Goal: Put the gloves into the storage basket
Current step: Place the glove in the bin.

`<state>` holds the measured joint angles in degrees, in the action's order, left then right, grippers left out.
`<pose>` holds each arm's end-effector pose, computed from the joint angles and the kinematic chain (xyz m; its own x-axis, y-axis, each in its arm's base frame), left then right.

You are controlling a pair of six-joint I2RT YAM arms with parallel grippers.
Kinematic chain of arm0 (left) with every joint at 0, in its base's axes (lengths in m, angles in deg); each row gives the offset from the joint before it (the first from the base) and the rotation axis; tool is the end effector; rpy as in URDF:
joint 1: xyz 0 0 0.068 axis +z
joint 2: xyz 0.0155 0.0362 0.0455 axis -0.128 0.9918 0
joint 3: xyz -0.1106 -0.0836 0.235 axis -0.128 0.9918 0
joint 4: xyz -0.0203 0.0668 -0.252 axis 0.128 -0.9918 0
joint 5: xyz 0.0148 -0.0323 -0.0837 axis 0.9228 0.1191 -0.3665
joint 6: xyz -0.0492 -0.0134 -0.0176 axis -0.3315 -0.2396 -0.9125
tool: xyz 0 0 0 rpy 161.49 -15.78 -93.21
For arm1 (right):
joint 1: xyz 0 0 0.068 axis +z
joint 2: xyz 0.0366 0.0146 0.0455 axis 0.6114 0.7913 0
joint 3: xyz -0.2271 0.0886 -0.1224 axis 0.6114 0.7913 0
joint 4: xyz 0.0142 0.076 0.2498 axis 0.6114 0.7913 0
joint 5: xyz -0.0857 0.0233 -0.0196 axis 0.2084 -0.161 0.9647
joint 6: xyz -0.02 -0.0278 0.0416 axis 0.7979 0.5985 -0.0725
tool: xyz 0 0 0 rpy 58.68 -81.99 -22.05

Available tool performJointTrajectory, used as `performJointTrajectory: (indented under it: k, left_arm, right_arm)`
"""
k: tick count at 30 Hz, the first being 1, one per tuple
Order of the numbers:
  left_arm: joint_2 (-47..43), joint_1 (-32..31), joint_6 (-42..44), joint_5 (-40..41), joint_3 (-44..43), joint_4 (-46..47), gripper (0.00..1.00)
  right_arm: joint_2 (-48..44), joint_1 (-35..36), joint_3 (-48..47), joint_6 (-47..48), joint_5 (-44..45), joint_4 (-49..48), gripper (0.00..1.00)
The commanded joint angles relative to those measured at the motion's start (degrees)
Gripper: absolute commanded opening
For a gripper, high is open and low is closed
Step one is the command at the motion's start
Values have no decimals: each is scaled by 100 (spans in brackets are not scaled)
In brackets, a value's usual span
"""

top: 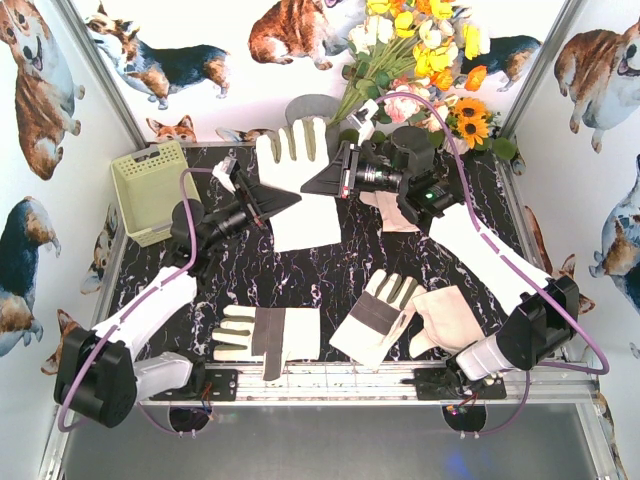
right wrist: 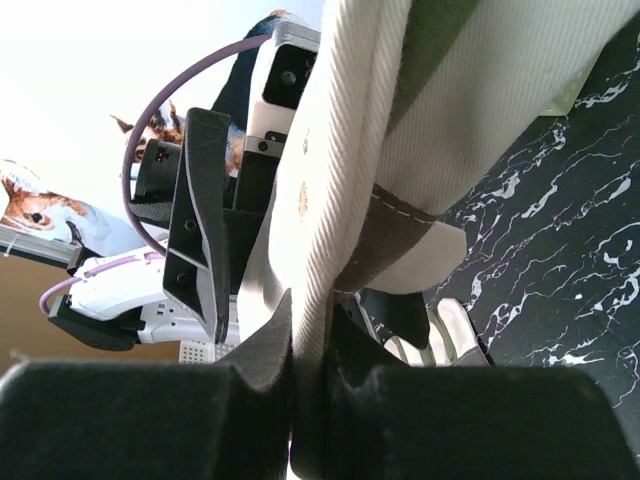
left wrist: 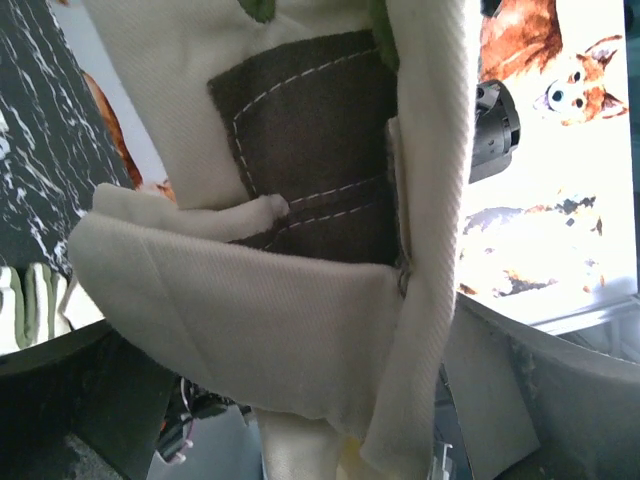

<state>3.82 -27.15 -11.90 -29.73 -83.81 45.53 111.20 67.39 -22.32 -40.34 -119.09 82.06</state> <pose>0.2363 -0.1098 0.3252 -0.8394 -0.4987 -0.2161 0.2782 -0.0527 -0.9591 0.2812 0.1895 0.4053 -0.7791 0.1618 -0.6057 -0.5707 0.2166 0.7920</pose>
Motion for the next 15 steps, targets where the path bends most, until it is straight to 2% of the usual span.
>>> performJointTrajectory:
  k: [1,9,15]
  left_arm:
    - [-349,-8,352,661,-168,-32,100]
    - [-861,-11,439,1653,107,76,100]
    - [-1170,-11,646,1967,246,-307,100]
  right_arm:
    - [-86,28,-11,-45,98,-473,0]
    - [-130,28,223,-34,291,-384,0]
    - [-139,28,295,-69,445,-412,0]
